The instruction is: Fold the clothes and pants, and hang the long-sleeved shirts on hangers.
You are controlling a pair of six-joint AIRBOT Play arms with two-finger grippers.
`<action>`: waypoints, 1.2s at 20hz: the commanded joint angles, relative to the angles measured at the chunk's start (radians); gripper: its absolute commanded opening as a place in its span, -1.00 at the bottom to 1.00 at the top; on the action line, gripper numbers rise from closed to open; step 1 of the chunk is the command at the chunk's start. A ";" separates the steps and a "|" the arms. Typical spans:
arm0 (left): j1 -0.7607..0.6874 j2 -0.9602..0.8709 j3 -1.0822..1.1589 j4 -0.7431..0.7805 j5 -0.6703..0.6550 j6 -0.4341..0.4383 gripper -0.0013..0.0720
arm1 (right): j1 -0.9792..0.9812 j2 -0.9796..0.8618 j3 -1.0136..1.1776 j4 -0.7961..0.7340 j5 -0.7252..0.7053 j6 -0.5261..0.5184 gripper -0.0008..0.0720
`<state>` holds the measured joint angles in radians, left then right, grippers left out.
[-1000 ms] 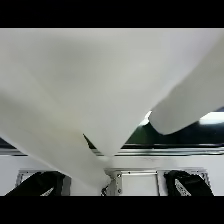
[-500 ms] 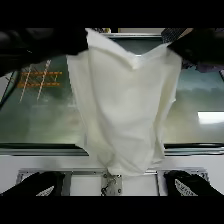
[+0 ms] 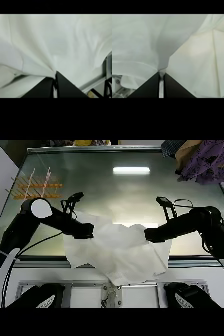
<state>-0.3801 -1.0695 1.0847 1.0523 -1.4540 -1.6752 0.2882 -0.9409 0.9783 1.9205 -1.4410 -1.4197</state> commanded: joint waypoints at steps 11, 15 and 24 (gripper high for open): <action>0.121 -0.291 0.105 -0.071 0.087 0.048 -0.89 | 0.020 -0.288 0.111 -0.017 0.319 0.115 -0.92; 0.150 -0.471 0.288 -0.077 0.115 0.048 -0.89 | 0.019 -0.499 0.310 -0.018 0.449 0.135 -0.91; 0.253 -0.585 0.382 -0.050 0.094 0.049 -0.89 | 0.021 -0.554 0.415 -0.087 0.597 -0.084 0.61</action>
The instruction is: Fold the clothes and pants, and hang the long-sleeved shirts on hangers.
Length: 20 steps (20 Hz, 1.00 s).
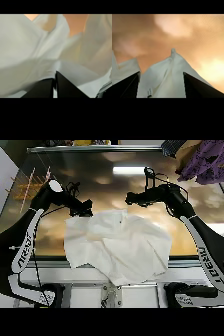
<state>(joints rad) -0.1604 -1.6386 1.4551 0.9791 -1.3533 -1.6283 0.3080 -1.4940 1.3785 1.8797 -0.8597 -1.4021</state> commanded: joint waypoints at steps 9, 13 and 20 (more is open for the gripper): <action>0.002 -0.016 0.011 0.145 -0.061 0.043 -0.89 | 0.122 -0.109 0.016 -0.186 0.031 -0.100 0.61; -0.008 -0.016 0.011 0.235 -0.096 0.042 -0.89 | 0.165 -0.241 0.113 -0.185 0.027 -0.086 0.60; -0.006 -0.016 0.011 0.234 -0.105 0.042 -0.89 | 0.249 -0.452 0.323 -0.447 -0.135 -0.080 0.57</action>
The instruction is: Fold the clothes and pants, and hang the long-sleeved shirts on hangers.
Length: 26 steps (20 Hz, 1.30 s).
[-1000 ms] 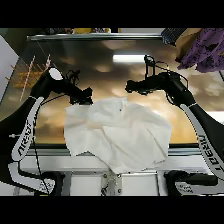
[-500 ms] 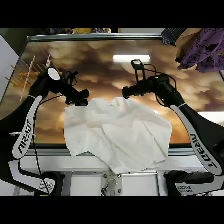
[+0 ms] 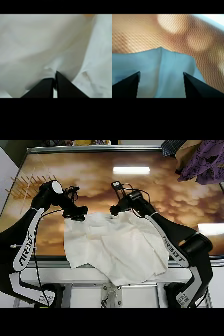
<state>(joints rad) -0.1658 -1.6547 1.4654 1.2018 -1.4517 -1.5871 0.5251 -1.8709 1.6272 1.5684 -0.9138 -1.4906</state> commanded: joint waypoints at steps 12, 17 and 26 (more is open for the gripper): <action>0.000 0.000 0.001 0.012 -0.023 0.002 -0.89 | 0.039 -0.129 0.082 -0.221 -0.151 0.119 0.04; 0.010 0.000 0.001 0.012 -0.023 0.002 -0.89 | 0.039 -0.114 0.087 -0.250 -0.176 0.181 -0.91; 0.091 0.191 0.000 0.012 0.003 0.023 -0.89 | 0.079 0.270 -0.014 -0.308 -0.358 0.292 -0.92</action>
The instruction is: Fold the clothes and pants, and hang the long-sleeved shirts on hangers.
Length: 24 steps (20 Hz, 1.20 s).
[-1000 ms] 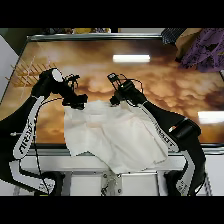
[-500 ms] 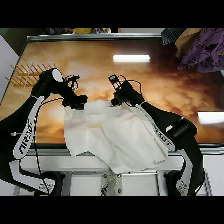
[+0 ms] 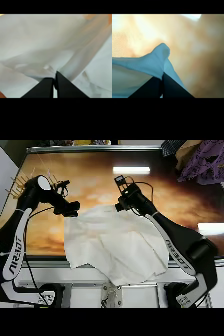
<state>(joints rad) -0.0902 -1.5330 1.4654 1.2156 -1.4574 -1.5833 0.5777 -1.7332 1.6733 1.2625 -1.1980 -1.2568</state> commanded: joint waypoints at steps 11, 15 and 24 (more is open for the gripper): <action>0.013 0.362 -0.524 -0.042 0.211 0.042 -0.89 | 0.408 0.599 -0.608 -0.002 -0.164 0.618 -0.92; 0.013 0.444 -0.649 -0.092 0.276 0.050 0.84 | 0.426 0.576 -0.607 -0.002 -0.159 0.659 -0.91; -0.165 0.745 -0.652 -0.076 0.343 -0.098 0.87 | 0.428 0.574 -0.607 -0.002 -0.159 0.665 -0.91</action>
<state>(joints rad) -0.1661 -0.8673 0.8188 1.1282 -1.1385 -1.6203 1.0035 -1.1603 1.0668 1.2598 -1.3579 -0.6010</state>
